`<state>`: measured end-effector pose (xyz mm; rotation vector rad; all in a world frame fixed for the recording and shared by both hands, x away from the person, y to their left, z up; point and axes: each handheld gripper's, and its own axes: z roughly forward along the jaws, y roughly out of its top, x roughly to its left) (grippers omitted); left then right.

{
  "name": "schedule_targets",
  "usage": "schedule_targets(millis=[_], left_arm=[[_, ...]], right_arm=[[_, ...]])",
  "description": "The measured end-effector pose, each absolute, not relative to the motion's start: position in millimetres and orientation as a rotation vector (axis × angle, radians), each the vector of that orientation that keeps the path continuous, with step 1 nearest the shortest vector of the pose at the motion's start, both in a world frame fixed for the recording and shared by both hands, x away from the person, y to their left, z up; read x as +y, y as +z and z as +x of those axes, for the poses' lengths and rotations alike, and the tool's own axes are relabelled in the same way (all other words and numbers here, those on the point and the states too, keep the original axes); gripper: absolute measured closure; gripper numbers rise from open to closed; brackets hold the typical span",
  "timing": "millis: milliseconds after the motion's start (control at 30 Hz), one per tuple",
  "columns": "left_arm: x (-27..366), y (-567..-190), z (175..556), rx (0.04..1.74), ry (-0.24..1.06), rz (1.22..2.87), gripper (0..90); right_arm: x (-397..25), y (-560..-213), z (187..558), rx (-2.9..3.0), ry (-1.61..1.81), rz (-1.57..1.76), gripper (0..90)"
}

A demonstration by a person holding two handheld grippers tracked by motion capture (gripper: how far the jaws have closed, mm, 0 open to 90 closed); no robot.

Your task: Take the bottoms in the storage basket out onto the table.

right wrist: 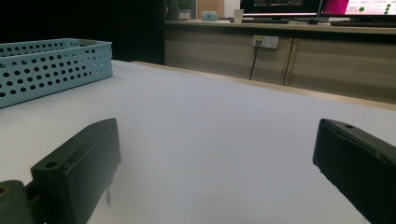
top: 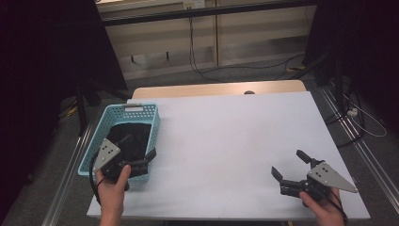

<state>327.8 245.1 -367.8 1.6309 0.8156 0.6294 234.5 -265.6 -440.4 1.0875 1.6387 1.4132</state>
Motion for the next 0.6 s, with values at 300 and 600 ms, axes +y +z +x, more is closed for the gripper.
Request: schedule_targets(millis=[300, 600], left_arm=[[257.3, -343.9, 349.1, 0.832, 0.655, 1.624, 2.1], [266.3, -350.0, 365.5, 0.861, 0.643, 1.63, 2.0]], right_arm=[[-265.7, -439.9, 233.7, 1.643, 1.418, 1.08, 0.2], [-265.9, -440.7, 234.1, 1.649, 1.419, 1.083, 0.3]])
